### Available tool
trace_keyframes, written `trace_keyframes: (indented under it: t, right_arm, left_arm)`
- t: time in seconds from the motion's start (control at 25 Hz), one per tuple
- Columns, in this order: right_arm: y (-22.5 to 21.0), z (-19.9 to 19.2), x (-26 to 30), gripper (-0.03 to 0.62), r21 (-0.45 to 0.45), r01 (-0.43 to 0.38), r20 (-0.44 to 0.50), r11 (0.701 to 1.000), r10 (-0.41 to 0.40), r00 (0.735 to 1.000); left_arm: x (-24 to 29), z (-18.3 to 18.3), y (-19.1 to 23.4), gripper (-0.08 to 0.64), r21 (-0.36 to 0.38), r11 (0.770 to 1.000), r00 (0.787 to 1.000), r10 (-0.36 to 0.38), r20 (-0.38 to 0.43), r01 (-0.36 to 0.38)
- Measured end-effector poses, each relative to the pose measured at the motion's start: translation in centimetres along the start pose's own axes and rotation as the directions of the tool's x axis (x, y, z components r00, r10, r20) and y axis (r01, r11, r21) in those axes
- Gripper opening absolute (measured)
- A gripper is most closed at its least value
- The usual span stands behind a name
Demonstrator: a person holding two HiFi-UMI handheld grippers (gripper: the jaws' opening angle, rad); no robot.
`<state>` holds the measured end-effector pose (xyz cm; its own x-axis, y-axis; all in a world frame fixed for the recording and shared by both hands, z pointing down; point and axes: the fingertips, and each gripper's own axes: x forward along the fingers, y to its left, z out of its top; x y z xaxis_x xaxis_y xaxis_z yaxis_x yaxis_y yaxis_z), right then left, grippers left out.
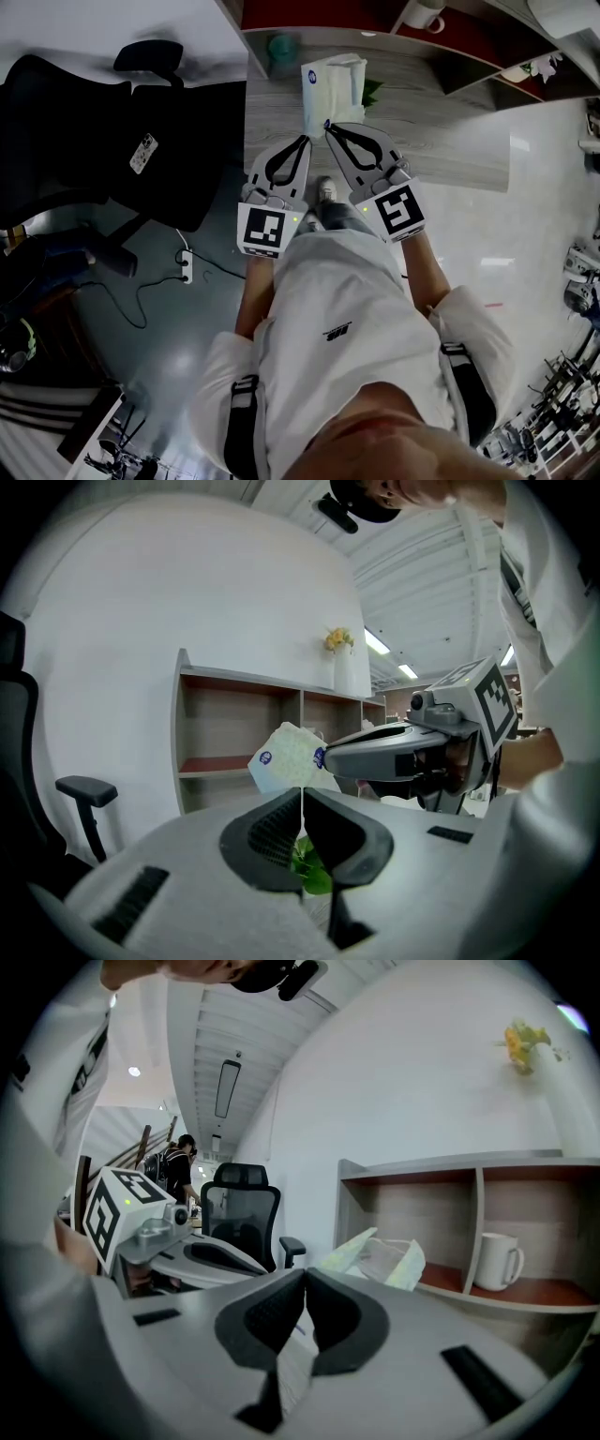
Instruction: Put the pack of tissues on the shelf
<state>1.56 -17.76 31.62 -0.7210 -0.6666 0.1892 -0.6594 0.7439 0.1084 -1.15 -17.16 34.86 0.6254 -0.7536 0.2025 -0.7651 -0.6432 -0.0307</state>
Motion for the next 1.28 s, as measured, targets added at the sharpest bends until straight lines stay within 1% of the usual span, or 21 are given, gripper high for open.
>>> trace_keyframes:
  t: [0.32, 0.64, 0.8, 0.92, 1.28]
  right_arm:
    - [-2.0, 1.2, 0.2, 0.029, -0.017, -0.014, 0.027, 1.0, 0.015, 1.0]
    - [-4.0, 2.5, 1.3, 0.029, -0.032, -0.02, 0.049, 0.999, 0.021, 0.999]
    - [-4.6, 3.0, 2.2, 0.029, -0.036, -0.015, 0.058, 0.999, 0.017, 0.998]
    - [-5.2, 3.1, 3.0, 0.029, -0.042, -0.004, 0.057, 0.999, 0.007, 0.998]
    - [-7.4, 4.1, 5.4, 0.029, -0.049, 0.042, 0.054, 0.998, -0.04, 0.998]
  left_arm:
    - [1.3, 1.5, 0.7, 0.032, 0.021, 0.999, 0.999, 0.032, 0.02, -0.033]
    - [2.7, 2.8, 1.7, 0.032, 0.04, 0.998, 0.999, 0.041, 0.029, -0.042]
    - [3.1, 3.6, 2.7, 0.032, 0.03, 0.999, 0.998, 0.043, 0.043, -0.044]
    - [3.5, 3.7, 3.6, 0.032, 0.047, 0.998, 0.999, 0.029, 0.045, -0.032]
    - [5.7, 4.6, 6.2, 0.032, 0.067, 0.998, 0.998, -0.022, 0.06, 0.018]
